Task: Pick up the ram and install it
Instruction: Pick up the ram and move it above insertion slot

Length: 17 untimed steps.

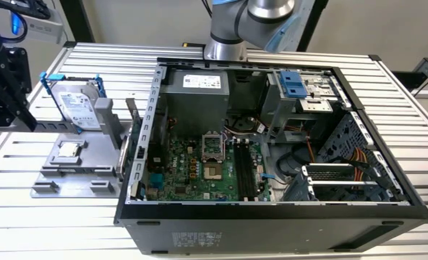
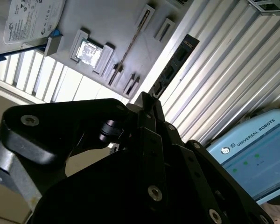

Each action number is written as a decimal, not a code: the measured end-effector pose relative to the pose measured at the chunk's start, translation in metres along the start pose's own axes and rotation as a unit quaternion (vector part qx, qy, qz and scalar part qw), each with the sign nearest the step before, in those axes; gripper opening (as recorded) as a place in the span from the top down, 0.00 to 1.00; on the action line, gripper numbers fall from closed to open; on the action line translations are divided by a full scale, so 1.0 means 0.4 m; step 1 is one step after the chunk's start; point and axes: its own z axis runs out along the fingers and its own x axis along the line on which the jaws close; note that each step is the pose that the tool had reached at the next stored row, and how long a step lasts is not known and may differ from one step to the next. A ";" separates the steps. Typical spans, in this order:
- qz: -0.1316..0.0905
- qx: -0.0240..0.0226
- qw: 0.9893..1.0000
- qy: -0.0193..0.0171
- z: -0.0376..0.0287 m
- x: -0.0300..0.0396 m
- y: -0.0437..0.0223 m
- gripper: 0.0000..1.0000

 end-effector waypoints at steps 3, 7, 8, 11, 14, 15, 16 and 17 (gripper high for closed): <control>0.000 0.000 1.000 0.000 -0.005 0.000 0.000 1.00; 0.000 0.000 1.000 0.000 -0.011 -0.001 0.000 1.00; 0.000 0.000 1.000 0.000 -0.013 -0.001 0.000 1.00; 0.000 0.000 1.000 0.000 -0.018 -0.001 0.000 1.00; 0.000 0.000 1.000 0.000 -0.022 -0.002 0.000 1.00; 0.000 0.000 1.000 0.000 -0.023 -0.002 0.000 1.00; 0.000 0.000 1.000 0.000 -0.023 -0.002 0.000 1.00; 0.000 0.000 1.000 0.000 -0.023 -0.002 0.000 1.00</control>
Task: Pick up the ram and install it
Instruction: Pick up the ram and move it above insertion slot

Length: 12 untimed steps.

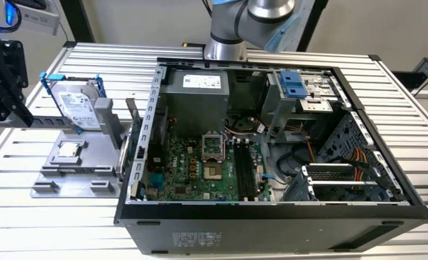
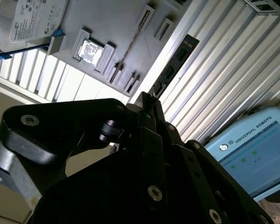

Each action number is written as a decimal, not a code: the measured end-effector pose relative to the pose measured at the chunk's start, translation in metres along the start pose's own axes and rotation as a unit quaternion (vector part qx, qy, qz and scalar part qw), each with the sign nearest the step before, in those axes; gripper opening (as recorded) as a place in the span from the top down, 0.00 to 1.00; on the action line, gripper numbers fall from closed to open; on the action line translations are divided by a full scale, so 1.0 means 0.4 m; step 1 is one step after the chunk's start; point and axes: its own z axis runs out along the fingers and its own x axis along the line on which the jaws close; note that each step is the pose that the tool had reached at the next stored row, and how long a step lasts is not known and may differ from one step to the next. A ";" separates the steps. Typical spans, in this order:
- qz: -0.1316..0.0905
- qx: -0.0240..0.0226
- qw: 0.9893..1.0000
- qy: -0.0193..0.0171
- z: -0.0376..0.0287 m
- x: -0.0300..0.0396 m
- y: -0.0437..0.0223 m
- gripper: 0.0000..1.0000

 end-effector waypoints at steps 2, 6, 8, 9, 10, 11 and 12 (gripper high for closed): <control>0.000 0.000 1.000 0.000 0.000 0.000 0.000 1.00; 0.000 0.000 1.000 0.000 0.000 0.000 -0.001 1.00; 0.000 0.000 1.000 0.000 0.000 0.000 -0.002 1.00; 0.000 0.000 1.000 0.000 0.000 0.000 -0.002 1.00; 0.000 0.000 1.000 0.000 0.000 0.000 -0.002 1.00; 0.000 0.000 1.000 0.000 0.000 0.000 -0.002 1.00; 0.000 0.000 1.000 0.000 0.000 0.000 -0.003 1.00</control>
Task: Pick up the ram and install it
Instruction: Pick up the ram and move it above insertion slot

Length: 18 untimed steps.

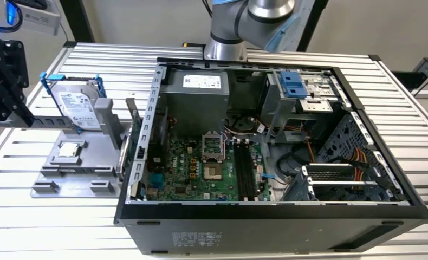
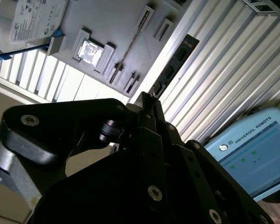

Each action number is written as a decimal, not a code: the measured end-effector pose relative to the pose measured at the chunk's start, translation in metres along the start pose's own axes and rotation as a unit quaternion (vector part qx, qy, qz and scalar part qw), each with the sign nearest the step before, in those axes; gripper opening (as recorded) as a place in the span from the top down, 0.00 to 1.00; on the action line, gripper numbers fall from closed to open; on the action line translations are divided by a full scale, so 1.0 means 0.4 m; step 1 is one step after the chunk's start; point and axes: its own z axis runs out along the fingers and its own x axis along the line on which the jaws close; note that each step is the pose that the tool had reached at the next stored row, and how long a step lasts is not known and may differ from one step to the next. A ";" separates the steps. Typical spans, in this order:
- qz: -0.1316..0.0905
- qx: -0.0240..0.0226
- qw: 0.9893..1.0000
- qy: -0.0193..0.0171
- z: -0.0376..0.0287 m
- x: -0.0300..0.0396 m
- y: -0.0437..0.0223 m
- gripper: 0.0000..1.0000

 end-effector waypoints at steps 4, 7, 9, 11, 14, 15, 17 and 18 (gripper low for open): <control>0.000 0.000 1.000 0.000 0.000 0.000 -0.009 1.00; 0.000 0.000 1.000 0.000 0.000 0.000 -0.020 1.00; 0.000 0.000 1.000 0.000 -0.001 -0.001 -0.028 1.00; 0.000 0.000 1.000 0.000 -0.001 -0.001 -0.035 1.00; 0.000 0.000 1.000 0.000 -0.001 -0.001 -0.049 1.00; 0.000 0.000 1.000 0.000 -0.001 -0.001 -0.054 1.00; 0.000 0.000 1.000 0.000 -0.001 -0.002 -0.063 1.00; 0.000 0.000 1.000 0.000 -0.001 -0.002 -0.068 1.00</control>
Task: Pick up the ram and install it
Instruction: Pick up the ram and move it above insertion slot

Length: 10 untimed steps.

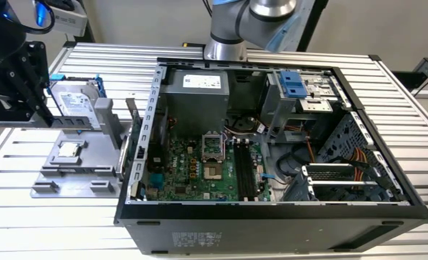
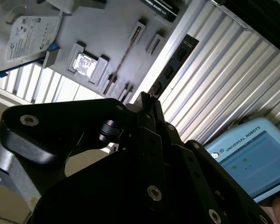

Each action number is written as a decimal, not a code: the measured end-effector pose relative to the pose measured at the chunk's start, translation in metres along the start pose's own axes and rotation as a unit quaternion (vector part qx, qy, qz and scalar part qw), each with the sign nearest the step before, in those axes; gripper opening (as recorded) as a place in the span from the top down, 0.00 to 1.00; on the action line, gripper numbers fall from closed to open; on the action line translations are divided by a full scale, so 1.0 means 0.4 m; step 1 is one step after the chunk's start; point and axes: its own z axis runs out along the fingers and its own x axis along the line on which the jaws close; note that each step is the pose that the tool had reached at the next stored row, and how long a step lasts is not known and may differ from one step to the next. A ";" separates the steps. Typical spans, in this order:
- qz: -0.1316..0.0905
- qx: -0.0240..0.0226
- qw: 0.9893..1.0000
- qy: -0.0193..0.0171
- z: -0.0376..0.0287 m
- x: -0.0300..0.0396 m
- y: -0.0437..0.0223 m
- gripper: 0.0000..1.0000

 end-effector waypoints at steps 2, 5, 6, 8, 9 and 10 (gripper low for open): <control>0.000 0.000 1.000 0.000 0.000 0.000 -0.010 1.00; 0.000 0.000 1.000 0.000 -0.001 -0.001 -0.024 1.00; 0.000 0.000 1.000 0.000 -0.001 -0.001 -0.029 1.00; 0.000 0.000 1.000 0.000 -0.001 -0.001 -0.039 1.00; 0.000 0.000 1.000 0.000 -0.001 -0.001 -0.044 1.00; 0.000 0.000 1.000 0.000 -0.001 -0.001 -0.049 1.00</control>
